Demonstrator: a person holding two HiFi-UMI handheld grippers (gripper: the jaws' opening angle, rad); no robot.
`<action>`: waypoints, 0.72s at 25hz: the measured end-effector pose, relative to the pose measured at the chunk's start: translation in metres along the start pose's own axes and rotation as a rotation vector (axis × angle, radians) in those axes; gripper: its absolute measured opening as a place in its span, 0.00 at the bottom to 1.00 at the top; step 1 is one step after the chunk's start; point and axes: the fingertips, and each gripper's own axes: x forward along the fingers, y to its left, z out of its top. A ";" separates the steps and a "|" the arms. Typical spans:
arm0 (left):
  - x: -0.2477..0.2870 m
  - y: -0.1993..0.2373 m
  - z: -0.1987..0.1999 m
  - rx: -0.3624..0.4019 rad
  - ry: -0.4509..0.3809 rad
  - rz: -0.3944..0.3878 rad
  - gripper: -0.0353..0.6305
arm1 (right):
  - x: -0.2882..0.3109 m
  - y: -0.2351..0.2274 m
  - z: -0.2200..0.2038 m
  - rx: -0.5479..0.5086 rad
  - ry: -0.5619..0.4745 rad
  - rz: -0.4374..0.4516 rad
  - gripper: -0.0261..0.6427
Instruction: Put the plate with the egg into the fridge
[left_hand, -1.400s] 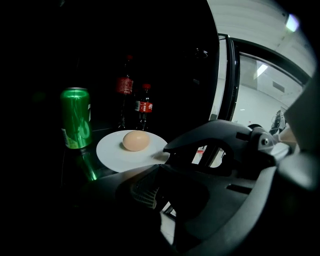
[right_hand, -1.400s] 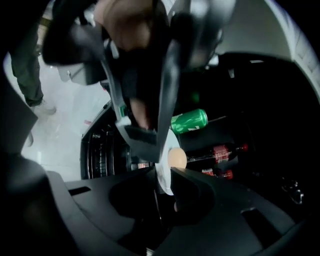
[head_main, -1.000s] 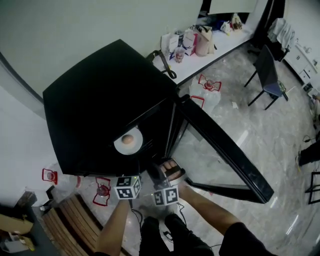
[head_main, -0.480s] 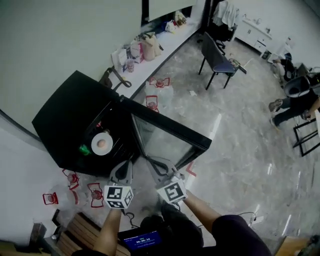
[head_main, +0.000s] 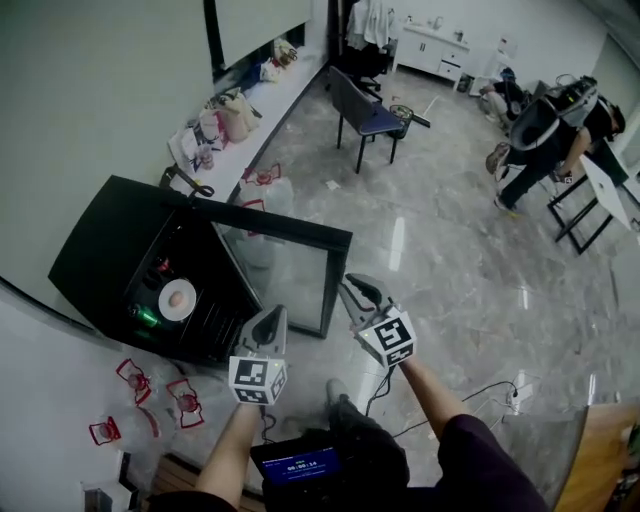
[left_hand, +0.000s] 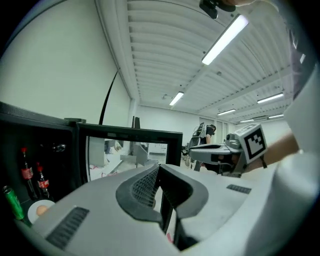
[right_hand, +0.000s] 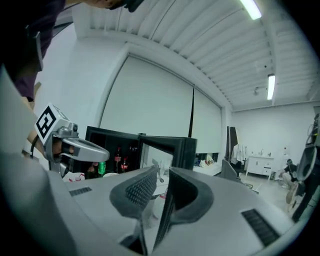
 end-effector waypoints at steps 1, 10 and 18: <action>0.004 -0.010 0.005 0.010 -0.006 -0.010 0.06 | -0.002 -0.012 0.002 0.007 0.007 0.001 0.15; 0.033 -0.061 0.032 0.040 -0.031 0.025 0.06 | 0.027 -0.037 0.008 -0.081 0.094 0.199 0.32; 0.032 -0.062 0.031 0.032 -0.020 0.147 0.06 | 0.043 -0.056 -0.008 -0.032 0.098 0.265 0.33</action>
